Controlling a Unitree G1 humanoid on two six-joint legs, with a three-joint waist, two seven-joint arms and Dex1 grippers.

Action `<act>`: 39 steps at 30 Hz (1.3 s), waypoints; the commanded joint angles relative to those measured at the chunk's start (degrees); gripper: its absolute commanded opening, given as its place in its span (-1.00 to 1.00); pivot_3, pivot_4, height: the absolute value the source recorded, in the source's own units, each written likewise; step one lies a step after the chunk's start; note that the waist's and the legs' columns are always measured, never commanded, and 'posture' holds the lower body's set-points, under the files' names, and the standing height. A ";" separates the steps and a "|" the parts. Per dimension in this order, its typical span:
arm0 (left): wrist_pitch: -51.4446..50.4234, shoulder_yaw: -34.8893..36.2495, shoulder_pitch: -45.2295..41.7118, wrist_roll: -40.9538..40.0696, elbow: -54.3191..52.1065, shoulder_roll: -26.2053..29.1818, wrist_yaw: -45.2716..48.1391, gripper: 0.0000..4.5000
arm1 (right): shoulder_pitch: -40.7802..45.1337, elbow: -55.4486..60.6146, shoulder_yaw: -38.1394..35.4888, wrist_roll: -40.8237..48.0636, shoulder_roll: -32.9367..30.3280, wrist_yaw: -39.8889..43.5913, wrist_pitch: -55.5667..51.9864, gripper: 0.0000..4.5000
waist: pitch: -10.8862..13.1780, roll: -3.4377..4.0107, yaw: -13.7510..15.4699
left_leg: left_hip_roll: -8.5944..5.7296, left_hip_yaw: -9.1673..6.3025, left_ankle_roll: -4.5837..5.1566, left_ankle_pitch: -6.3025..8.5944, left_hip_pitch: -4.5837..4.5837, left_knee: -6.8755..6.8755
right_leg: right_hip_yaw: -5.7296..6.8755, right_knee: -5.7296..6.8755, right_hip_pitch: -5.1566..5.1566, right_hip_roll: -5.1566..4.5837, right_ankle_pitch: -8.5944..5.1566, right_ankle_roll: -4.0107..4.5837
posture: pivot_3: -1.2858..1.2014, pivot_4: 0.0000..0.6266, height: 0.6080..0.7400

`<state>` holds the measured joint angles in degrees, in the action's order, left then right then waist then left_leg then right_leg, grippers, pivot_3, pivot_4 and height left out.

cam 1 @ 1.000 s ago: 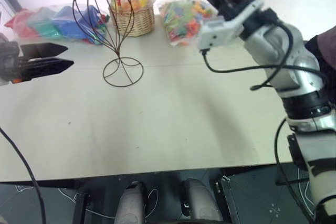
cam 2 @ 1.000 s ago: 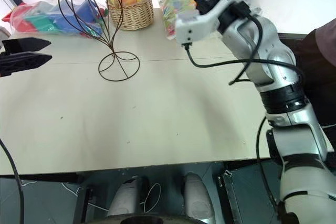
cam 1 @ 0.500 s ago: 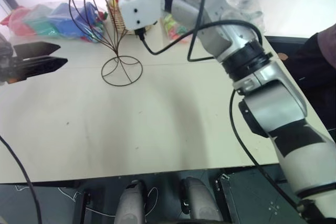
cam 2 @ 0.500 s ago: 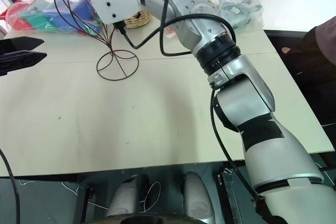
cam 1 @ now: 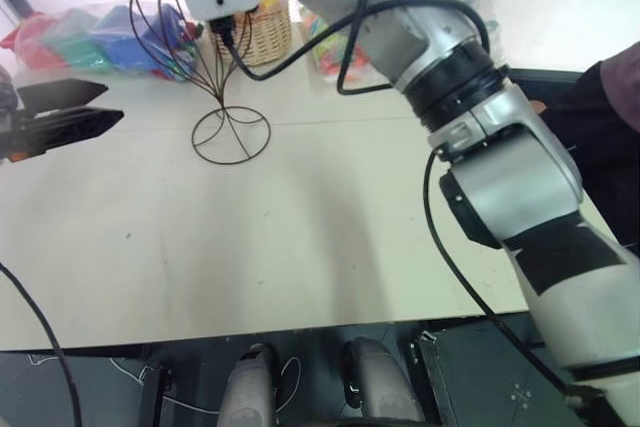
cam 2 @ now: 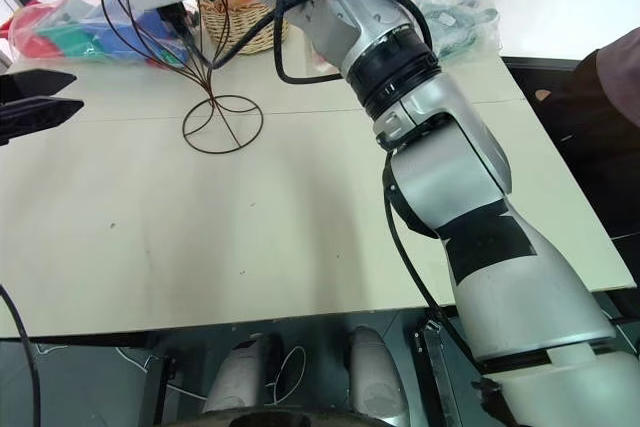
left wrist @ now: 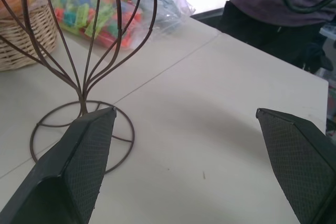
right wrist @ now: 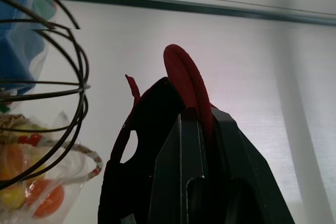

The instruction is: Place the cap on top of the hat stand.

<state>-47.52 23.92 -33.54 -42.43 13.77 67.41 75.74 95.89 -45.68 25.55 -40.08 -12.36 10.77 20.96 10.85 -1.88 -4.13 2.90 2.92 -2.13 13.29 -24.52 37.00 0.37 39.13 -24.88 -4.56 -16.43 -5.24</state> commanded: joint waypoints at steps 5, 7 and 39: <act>2.36 -0.38 -2.70 0.89 1.93 0.77 0.54 1.00 | -3.39 10.67 -2.07 4.44 0.02 3.93 0.02 -0.98 | -0.01 -0.02 0.12 | 0.00 -0.01 0.00 0.00 0.01 0.02 | 0.00 0.00 0.02 0.01 0.00 0.00 | 0.03 -0.52 1.00; 2.86 -0.84 -3.03 1.17 2.54 0.53 0.73 1.00 | -5.29 13.32 -1.50 4.55 0.55 5.50 -0.65 -0.98 | -0.01 -0.02 0.16 | 0.00 -0.01 0.00 0.00 0.01 0.02 | 0.00 0.00 0.03 0.01 0.00 0.00 | 0.03 -0.52 1.00; 8.90 -7.69 -12.60 5.89 11.84 -8.03 1.74 1.00 | -10.78 8.19 8.71 -10.10 4.16 6.09 -10.57 -0.98 | -0.05 -0.08 0.35 | 0.00 -0.06 0.00 0.00 0.04 0.09 | 0.06 0.04 0.11 0.00 0.00 0.00 | 0.03 -0.52 1.00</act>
<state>-39.79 16.27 -43.79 -36.96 25.11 59.02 76.91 86.48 -38.65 34.25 -49.94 -7.06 14.03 12.32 10.80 -1.96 -3.78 2.89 2.85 -2.13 13.29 -24.48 37.09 0.44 39.16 -24.76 -4.56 -16.43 -5.25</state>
